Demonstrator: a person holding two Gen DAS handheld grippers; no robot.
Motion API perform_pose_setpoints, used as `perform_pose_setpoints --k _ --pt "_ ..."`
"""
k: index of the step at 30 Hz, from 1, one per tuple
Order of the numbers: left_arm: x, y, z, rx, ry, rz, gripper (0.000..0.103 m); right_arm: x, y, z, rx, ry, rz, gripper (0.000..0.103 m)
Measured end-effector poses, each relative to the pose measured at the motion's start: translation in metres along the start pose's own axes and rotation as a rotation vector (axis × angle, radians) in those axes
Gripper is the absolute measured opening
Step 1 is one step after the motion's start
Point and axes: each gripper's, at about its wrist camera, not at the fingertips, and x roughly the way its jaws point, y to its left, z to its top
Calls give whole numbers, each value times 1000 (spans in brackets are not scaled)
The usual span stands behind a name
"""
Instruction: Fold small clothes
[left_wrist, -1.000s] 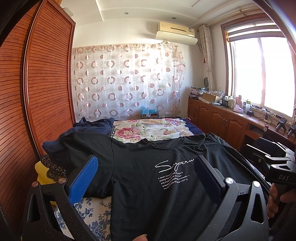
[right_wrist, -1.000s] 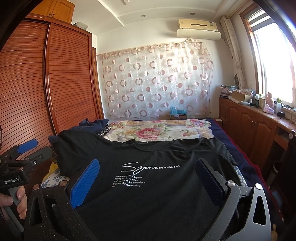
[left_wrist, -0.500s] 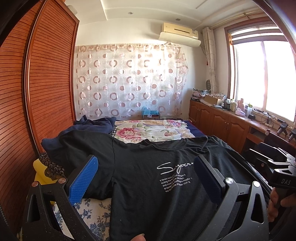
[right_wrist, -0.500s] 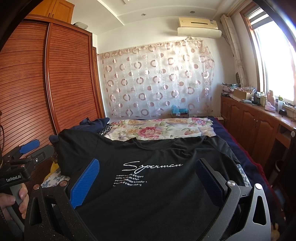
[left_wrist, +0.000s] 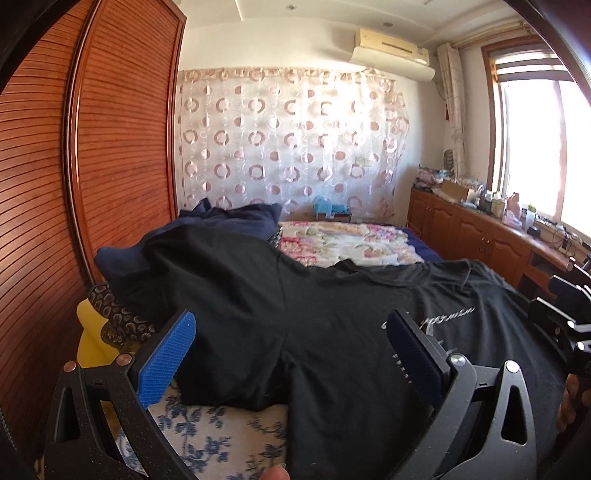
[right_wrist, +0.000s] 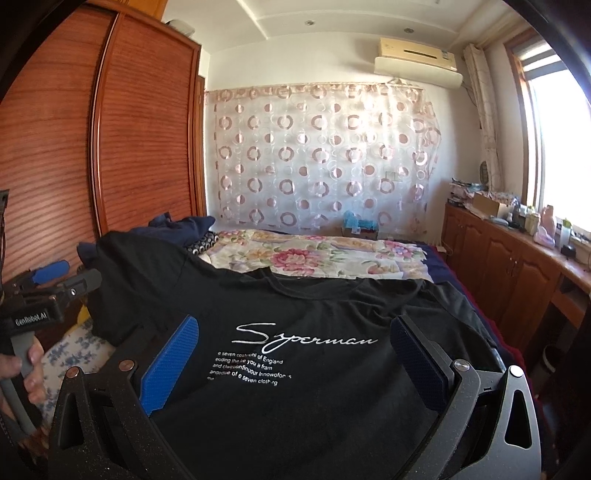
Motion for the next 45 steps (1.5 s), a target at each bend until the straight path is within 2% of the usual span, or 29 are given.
perform_pose_setpoints --k 2,6,14,18,22,23,24,26,28,35,40,44,45 --pt "5 10 -4 19 33 25 103 9 2 1 -2 30 30 103" --pt "12 35 -10 19 93 29 103 21 5 3 -18 71 89 103" --pt "26 78 -20 -32 198 -2 103 48 -4 2 -20 231 195 103" --pt "37 94 -29 -67 250 -49 95 54 -6 3 -47 287 217 103" --pt "49 102 -31 -85 281 -74 93 54 -10 7 -91 336 227 101" --pt "52 102 -31 -89 292 -86 89 53 -12 6 -97 346 230 101" --pt "55 103 -31 -94 300 -95 78 55 -10 7 -104 350 230 101" --pt "62 104 -33 -108 326 -110 74 57 -12 9 -110 364 230 101" --pt "65 105 -35 -110 342 -109 64 58 -15 11 -115 372 226 101" --pt "71 107 -44 -115 384 -142 49 53 -23 9 -111 379 221 101" --pt "66 106 -42 -84 368 -143 25 57 -10 1 -109 363 206 101" --pt "49 103 -35 -60 329 -133 18 60 -5 0 -109 357 199 101" --pt "46 102 -32 -57 317 -140 8 60 -6 -1 -107 356 198 101"
